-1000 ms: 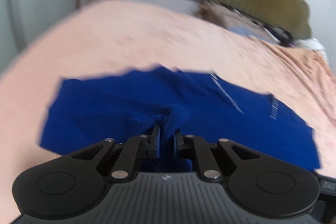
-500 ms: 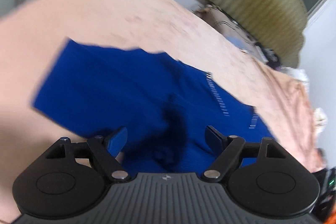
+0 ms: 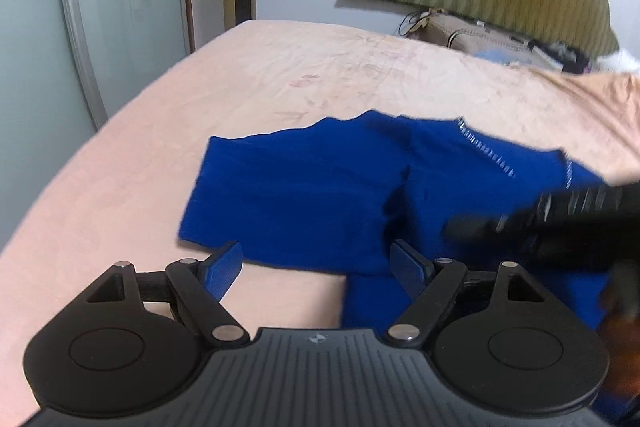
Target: Fold small clothes
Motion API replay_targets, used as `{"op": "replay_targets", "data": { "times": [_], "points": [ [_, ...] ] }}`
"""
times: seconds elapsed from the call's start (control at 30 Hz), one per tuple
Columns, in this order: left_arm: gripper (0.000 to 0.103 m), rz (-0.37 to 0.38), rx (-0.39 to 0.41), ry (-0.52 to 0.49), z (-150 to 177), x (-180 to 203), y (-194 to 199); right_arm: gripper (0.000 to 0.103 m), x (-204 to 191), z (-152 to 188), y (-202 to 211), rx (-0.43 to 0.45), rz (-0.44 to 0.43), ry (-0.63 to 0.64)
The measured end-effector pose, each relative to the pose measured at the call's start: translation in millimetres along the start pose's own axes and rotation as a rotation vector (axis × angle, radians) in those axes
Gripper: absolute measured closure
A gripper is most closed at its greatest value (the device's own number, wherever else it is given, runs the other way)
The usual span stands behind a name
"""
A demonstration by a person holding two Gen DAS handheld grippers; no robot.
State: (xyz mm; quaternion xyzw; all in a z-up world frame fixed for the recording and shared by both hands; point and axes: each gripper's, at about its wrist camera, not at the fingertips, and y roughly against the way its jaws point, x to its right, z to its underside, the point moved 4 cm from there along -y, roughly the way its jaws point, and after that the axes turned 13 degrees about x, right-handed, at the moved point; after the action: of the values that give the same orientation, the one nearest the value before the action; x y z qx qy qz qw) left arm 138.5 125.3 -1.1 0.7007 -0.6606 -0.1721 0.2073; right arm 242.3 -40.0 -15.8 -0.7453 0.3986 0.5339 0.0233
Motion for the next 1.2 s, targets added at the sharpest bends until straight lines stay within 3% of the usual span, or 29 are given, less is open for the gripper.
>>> {"op": "replay_targets", "data": {
  "times": [0.3, 0.6, 0.73, 0.87, 0.93, 1.0, 1.07, 1.2],
  "points": [
    [0.022, -0.02, -0.001, -0.002, 0.0, -4.4, -3.3, 0.091, -28.7, -69.5, 76.1, 0.329, 0.151, 0.284],
    [0.022, 0.006, 0.004, -0.021, -1.6, 7.2, 0.1, 0.094, 26.5, -97.3, 172.8, 0.508, 0.281, 0.216],
    [0.022, 0.018, -0.006, -0.031, -2.9, 14.8, 0.4, 0.094, 56.7, -91.1, 191.8, 0.506, 0.332, 0.172],
    [0.022, 0.038, -0.017, -0.029, -1.5, 24.1, -0.8, 0.08, 88.3, -80.8, 176.0, 0.383, 0.236, 0.002],
    [0.022, 0.047, -0.018, -0.038, -0.7, 29.4, 0.0, 0.07, 96.1, -72.2, 160.6, 0.324, 0.243, -0.017],
    [0.022, 0.05, -0.013, -0.059, 0.2, 34.0, 1.7, 0.068, 100.9, -64.5, 145.4, 0.291, 0.285, -0.013],
    [0.022, 0.047, -0.001, -0.09, 1.1, 37.3, 4.0, 0.061, 106.8, -56.3, 134.9, 0.278, 0.308, -0.054],
    [0.022, 0.031, -0.001, -0.104, 2.8, 37.0, 1.3, 0.061, 112.1, -56.7, 118.1, 0.303, 0.285, -0.09]
  ]
}}
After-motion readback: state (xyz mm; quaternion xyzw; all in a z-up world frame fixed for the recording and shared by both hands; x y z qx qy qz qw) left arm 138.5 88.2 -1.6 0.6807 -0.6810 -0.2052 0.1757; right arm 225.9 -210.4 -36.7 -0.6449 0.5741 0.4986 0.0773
